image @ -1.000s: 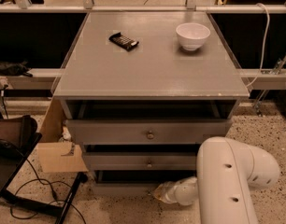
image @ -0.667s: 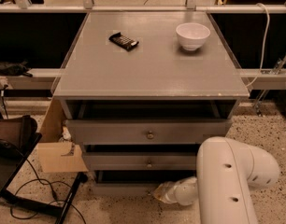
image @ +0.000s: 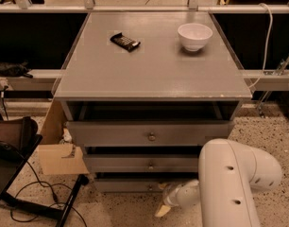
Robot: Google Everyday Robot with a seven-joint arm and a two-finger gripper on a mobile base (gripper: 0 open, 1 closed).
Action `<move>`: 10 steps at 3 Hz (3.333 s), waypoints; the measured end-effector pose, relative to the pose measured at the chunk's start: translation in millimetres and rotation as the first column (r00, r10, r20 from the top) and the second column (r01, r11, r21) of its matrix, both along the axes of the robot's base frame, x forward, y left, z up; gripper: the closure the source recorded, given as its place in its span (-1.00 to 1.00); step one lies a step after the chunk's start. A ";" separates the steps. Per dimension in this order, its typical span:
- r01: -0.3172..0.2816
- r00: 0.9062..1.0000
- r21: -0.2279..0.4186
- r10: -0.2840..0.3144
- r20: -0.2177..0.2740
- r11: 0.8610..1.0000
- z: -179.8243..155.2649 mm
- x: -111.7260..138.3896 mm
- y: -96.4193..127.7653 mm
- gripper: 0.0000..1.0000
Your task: Close bottom drawer
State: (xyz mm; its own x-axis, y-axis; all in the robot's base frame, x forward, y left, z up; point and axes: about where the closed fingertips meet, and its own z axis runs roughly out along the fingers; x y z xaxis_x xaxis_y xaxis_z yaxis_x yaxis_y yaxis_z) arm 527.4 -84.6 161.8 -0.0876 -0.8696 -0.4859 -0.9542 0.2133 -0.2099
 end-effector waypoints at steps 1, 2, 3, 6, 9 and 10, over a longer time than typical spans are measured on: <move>0.000 1.000 0.000 0.000 0.000 1.000 0.0 0.0 0.0 -1.00; 0.000 1.000 0.000 0.000 0.000 1.000 0.0 0.0 0.0 -0.61; 0.000 1.000 0.000 0.000 0.000 1.000 0.0 0.0 -0.1 -0.15; -0.060 0.982 -0.099 0.077 0.174 0.993 77.3 4.2 -27.9 1.00; -0.175 0.879 -0.197 0.243 0.411 0.965 190.4 40.6 41.7 1.00; -0.173 0.886 -0.199 0.241 0.397 0.965 190.3 31.7 33.7 1.00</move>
Offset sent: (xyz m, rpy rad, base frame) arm 0.0000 0.0000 0.0000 0.0000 0.0000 0.0000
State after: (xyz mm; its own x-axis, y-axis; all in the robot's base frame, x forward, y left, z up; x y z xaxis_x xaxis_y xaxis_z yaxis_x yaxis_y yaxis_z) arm 559.1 -51.0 352.1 0.2822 -0.9123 -0.2967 -0.7915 -0.0467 -0.6094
